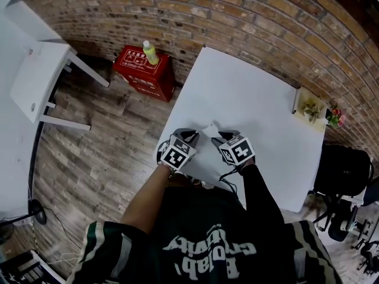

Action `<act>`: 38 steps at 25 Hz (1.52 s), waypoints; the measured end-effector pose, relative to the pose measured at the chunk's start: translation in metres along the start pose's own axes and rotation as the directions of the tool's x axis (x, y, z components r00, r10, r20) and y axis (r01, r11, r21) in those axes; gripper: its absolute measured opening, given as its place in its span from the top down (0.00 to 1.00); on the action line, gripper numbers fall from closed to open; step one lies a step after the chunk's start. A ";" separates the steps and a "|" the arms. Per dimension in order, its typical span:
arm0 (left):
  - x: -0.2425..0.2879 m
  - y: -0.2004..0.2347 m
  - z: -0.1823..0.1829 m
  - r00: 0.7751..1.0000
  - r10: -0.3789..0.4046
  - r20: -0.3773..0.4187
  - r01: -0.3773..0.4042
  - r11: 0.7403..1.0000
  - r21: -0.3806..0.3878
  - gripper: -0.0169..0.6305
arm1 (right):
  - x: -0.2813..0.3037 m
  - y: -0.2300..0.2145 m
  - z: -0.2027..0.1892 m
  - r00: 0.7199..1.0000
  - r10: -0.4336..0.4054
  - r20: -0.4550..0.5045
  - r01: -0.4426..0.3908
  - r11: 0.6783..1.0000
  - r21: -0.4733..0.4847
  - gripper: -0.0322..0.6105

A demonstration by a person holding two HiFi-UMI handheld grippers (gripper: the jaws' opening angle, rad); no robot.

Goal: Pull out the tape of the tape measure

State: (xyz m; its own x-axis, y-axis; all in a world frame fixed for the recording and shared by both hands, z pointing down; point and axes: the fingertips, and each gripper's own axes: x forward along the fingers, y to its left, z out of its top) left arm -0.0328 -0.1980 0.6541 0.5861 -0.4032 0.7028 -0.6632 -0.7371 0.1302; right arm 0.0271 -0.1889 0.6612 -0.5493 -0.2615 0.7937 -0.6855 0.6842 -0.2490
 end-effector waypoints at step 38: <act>-0.038 0.054 -0.034 0.986 0.128 -0.109 -0.167 0.827 -0.537 0.91 | -0.006 -0.001 0.005 0.993 -0.056 -0.106 0.082 0.963 0.258 0.71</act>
State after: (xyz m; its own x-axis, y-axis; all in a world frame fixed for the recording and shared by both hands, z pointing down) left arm -0.1066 -0.2036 0.6581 0.4420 -0.4329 0.7856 -0.8962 -0.2509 0.3660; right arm 0.0287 -0.1920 0.6538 -0.4563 -0.2261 0.8606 -0.8281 0.4618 -0.3177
